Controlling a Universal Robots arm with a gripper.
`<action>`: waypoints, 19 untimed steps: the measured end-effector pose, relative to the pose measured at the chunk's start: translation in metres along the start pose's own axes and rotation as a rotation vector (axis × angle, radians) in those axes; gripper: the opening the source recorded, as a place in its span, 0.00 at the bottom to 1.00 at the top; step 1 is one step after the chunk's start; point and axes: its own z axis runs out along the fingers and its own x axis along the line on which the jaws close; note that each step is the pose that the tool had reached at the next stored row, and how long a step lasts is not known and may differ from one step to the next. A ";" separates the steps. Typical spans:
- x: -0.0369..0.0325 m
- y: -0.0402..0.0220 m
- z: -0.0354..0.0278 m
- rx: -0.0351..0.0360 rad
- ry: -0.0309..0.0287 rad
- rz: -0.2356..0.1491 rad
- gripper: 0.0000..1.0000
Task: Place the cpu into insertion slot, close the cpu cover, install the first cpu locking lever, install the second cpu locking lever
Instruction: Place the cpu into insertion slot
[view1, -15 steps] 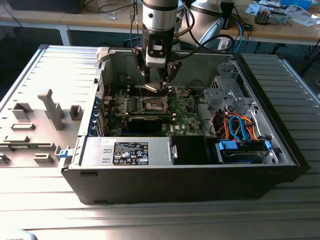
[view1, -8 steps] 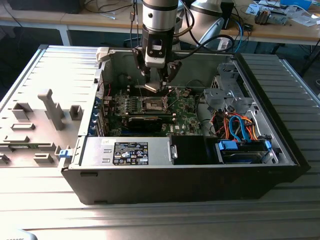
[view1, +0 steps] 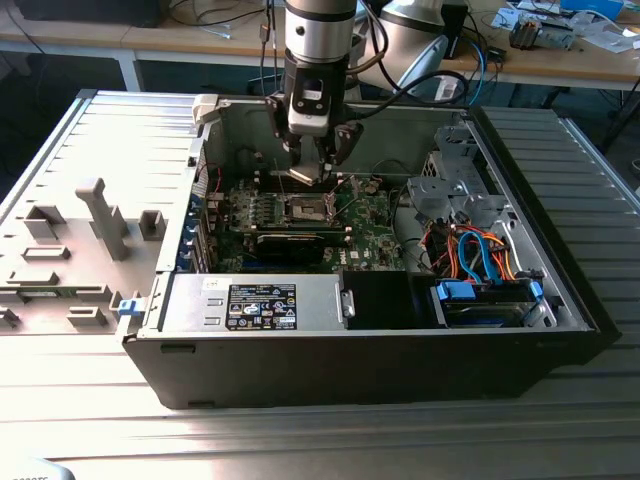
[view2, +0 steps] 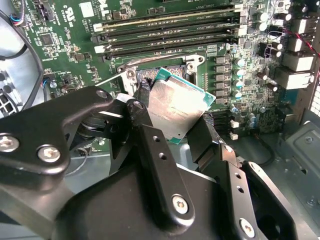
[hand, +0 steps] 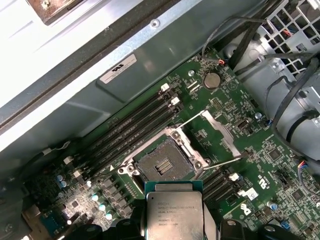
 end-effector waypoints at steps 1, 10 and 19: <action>0.0000 0.0000 0.0001 0.0002 -0.0001 0.007 0.55; 0.0000 0.0000 0.0005 0.0003 0.0001 0.044 0.55; 0.0000 0.0000 0.0006 0.0008 0.0000 0.067 0.55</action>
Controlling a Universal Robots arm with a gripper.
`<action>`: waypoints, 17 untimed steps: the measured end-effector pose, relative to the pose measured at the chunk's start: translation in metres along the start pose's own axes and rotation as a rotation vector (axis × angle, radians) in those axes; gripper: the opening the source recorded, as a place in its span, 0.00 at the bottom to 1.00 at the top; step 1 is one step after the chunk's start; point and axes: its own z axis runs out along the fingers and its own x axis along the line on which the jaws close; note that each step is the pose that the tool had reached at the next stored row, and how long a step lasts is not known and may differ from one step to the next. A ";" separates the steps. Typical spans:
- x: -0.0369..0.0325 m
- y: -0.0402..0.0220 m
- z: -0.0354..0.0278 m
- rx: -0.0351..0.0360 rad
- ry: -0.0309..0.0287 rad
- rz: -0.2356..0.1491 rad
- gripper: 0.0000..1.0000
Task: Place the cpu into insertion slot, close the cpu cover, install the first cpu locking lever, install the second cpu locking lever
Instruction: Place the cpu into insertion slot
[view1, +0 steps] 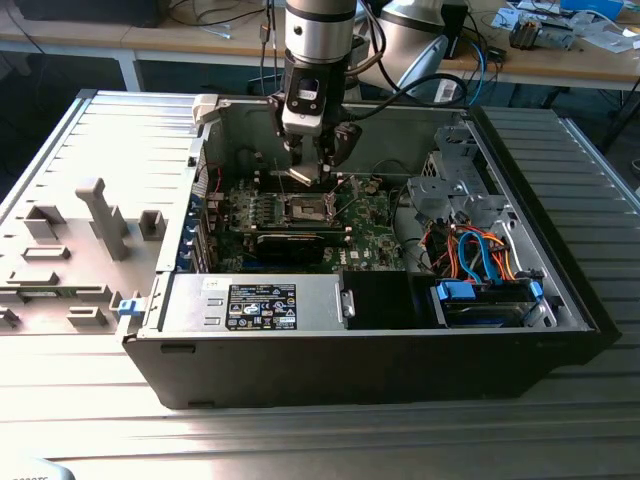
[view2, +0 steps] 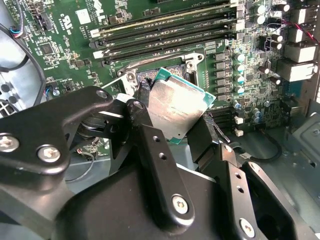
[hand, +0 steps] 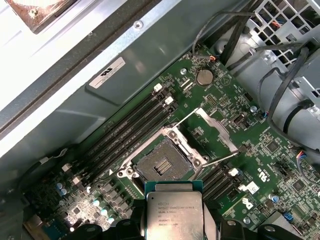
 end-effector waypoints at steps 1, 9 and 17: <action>0.0000 0.0000 0.0001 0.0003 -0.0004 0.002 0.55; 0.0000 0.0000 0.0001 0.0008 -0.0006 0.013 0.55; 0.0000 0.0000 0.0002 0.0008 -0.0005 0.027 0.55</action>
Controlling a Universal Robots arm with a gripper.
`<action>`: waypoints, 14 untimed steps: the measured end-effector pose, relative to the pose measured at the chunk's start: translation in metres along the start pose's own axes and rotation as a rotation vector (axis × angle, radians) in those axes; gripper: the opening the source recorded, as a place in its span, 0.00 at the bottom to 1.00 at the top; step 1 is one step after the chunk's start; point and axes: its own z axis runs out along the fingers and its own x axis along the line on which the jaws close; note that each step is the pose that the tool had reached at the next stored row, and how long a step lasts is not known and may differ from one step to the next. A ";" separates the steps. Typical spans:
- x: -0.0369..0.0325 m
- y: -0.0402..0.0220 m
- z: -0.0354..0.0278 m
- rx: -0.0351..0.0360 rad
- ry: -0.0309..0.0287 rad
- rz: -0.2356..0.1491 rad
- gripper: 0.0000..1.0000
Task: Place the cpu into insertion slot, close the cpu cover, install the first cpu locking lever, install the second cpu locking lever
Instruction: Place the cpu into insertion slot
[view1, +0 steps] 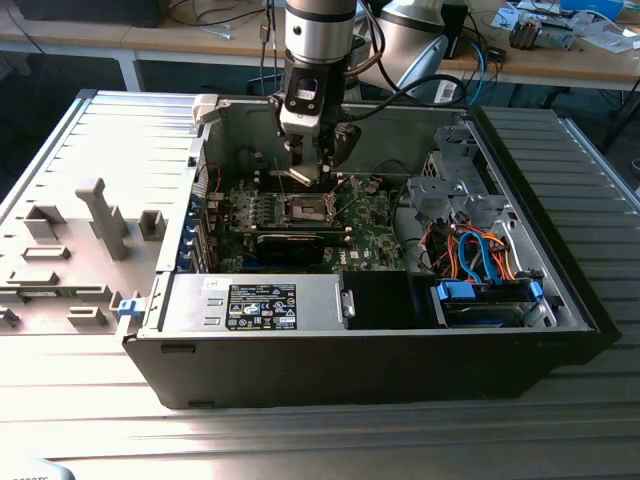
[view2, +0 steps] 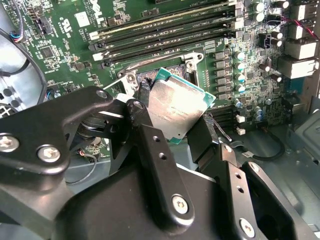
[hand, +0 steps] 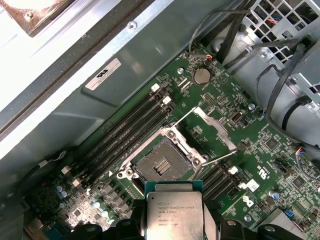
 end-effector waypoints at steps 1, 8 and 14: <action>0.0000 0.0000 0.0000 0.0000 0.0000 0.001 0.55; 0.0000 0.0000 0.0001 0.0001 0.0001 0.014 0.55; 0.0000 0.0000 0.0001 0.0002 0.0001 0.021 0.55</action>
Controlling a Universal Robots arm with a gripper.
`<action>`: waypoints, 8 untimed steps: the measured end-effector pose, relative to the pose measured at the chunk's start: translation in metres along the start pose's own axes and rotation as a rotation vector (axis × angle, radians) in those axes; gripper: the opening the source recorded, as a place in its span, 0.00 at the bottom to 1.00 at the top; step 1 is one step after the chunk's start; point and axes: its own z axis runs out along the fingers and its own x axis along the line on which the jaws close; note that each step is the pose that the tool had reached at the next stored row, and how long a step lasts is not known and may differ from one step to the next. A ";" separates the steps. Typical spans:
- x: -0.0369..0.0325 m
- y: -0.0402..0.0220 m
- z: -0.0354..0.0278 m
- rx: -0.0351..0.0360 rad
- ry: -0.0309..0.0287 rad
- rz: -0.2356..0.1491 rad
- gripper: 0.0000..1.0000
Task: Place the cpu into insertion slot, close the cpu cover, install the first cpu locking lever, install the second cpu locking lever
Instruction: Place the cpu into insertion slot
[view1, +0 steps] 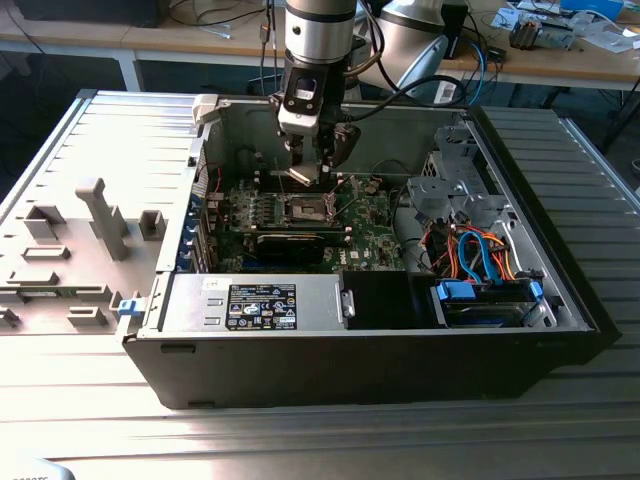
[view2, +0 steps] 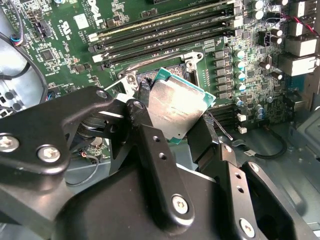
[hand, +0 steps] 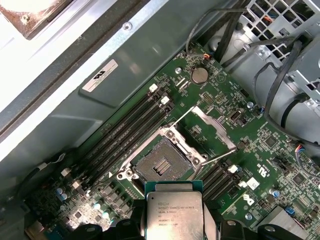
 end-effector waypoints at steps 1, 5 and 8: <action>0.0000 0.0000 0.0000 0.0000 0.0000 0.001 0.55; 0.0000 0.0000 0.0001 0.0000 0.0000 0.007 0.55; 0.0000 0.0000 0.0001 0.0003 -0.0002 0.013 0.55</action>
